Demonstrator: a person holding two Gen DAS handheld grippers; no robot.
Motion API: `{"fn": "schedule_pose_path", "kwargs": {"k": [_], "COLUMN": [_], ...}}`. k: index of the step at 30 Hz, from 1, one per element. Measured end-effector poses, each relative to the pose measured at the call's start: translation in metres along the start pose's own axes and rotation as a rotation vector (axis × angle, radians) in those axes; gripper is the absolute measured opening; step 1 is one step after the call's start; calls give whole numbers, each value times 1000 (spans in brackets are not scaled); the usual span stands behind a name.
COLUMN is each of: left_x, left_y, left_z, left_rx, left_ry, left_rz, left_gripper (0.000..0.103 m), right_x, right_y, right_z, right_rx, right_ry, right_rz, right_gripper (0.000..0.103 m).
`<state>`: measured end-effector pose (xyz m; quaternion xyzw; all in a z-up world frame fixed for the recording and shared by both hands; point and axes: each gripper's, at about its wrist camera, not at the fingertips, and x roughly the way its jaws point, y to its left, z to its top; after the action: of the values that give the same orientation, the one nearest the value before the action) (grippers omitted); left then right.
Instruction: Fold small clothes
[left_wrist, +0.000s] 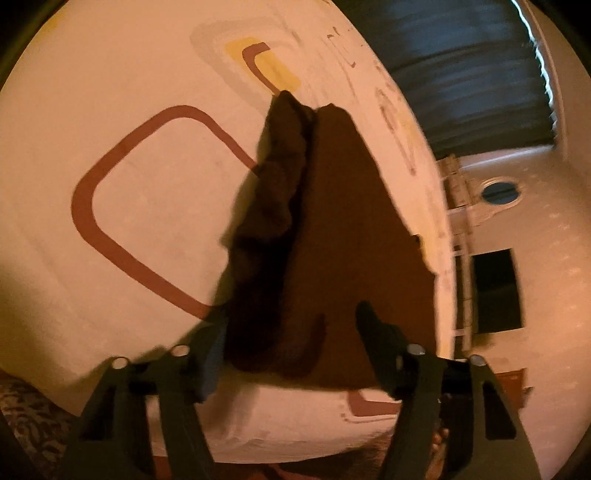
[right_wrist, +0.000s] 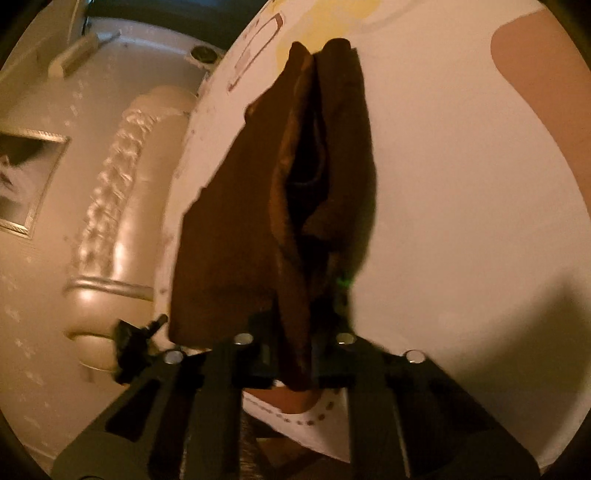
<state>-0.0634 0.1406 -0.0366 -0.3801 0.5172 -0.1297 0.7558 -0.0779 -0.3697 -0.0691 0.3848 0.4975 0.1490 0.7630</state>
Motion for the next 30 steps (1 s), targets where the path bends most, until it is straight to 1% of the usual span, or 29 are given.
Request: {"fn": "schedule_pose_path", "kwargs": {"k": [2, 3, 5, 8, 11, 13, 15, 16, 18, 19, 21, 23, 24, 27, 28, 30], "left_x": [1, 2, 4, 9, 10, 9, 7, 9, 7, 5, -2, -10, -13, -20, -20, -16], "left_y": [-4, -5, -7, -11, -13, -14, -13, -16, -14, -14, -11, -9, -9, -5, -3, 0], "left_z": [-1, -2, -3, -3, -4, -4, -4, -2, -1, 0, 2, 5, 6, 12, 14, 18], "left_rx": [34, 47, 73, 126, 177, 193, 198, 196, 182, 169, 146, 148, 152, 143, 133, 125], "left_ry": [-1, 1, -1, -7, -15, -17, -17, -18, -17, -17, -24, -42, -49, -70, -70, -60], "left_rz": [61, 85, 112, 153, 170, 171, 150, 138, 95, 76, 42, 21, 18, 32, 32, 38], "left_gripper": [52, 50, 46, 42, 42, 42, 42, 43, 47, 49, 53, 54, 55, 57, 57, 58], "right_x": [-4, -9, -17, -22, -18, -18, -27, -38, -57, -64, -66, -54, -42, 0, 21, 46], "right_y": [2, 1, -8, -26, -27, -31, -31, -29, -14, -4, 15, 38, 49, 75, 82, 90], "right_z": [-2, -2, -2, -2, 0, 2, 4, 5, 6, 6, 4, -1, -4, -14, -19, -26], "right_rx": [-31, -41, -28, -3, -4, 11, 34, 32, 5, -14, -41, -80, -102, -142, -153, -156], "right_ry": [-9, -17, -27, -33, -30, -5, -23, -65, -159, -200, -216, -193, -161, -63, -21, 19], "right_rz": [-35, -50, -51, -32, -27, -12, -25, -51, -107, -108, -66, -8, 28, 113, 139, 171], "right_gripper": [7, 7, 6, 6, 7, 9, 19, 20, 25, 25, 26, 27, 28, 28, 28, 28]}}
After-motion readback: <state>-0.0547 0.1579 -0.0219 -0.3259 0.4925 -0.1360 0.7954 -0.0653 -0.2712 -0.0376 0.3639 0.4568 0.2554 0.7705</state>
